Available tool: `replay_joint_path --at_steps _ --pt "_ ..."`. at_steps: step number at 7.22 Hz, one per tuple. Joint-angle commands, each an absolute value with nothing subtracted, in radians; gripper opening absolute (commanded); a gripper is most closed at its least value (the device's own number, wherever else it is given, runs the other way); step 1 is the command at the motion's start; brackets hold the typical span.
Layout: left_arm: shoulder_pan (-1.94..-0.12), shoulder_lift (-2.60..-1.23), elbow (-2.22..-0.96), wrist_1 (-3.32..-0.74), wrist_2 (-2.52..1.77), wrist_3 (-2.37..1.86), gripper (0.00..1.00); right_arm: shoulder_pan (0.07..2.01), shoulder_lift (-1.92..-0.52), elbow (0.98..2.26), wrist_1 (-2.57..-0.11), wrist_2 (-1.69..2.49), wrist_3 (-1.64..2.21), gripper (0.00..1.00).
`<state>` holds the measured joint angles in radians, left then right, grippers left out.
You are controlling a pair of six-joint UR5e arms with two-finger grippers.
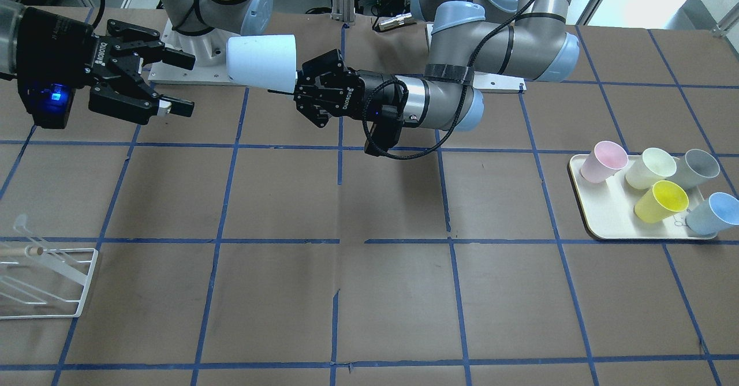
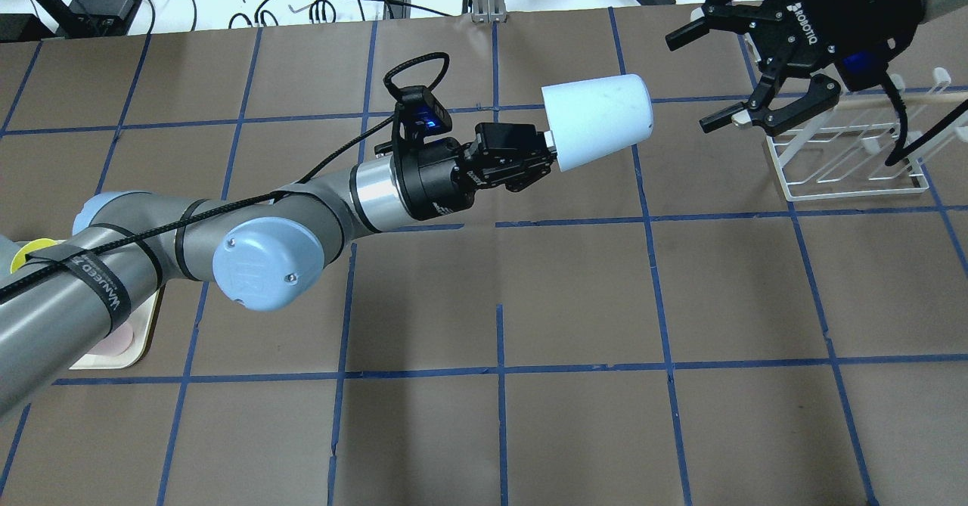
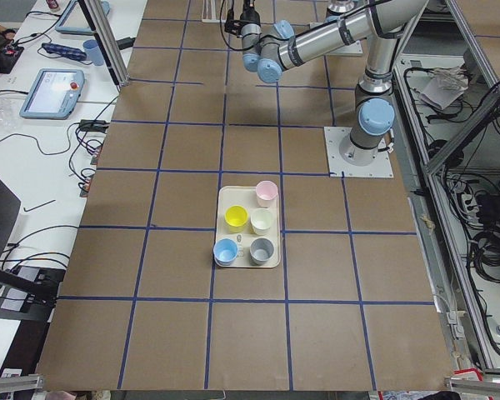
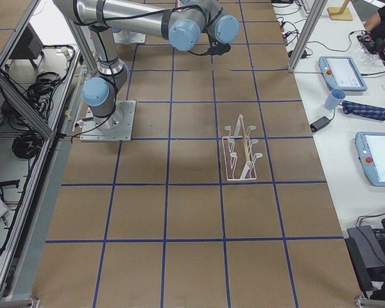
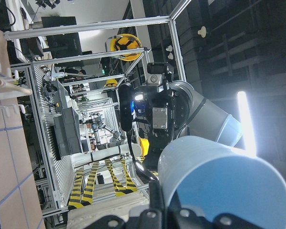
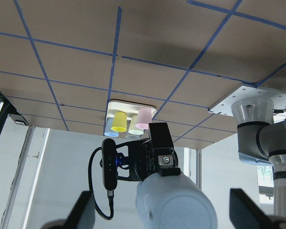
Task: Transfer IKEA cup to right arm and place on rack
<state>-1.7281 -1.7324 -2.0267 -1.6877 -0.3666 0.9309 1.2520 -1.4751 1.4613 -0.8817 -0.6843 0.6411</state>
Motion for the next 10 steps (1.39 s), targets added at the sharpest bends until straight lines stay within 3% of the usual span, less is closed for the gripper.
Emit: replay_joint_path --at_steps 1,10 --pt "-1.730 -1.735 -2.026 -1.689 -0.367 0.931 0.00 1.299 -1.485 1.462 -0.871 -0.693 0.628 1.00" --pt "-1.732 -1.733 -2.026 -1.687 -0.367 0.931 0.00 1.371 -1.496 1.444 -0.861 -0.672 0.640 1.00"
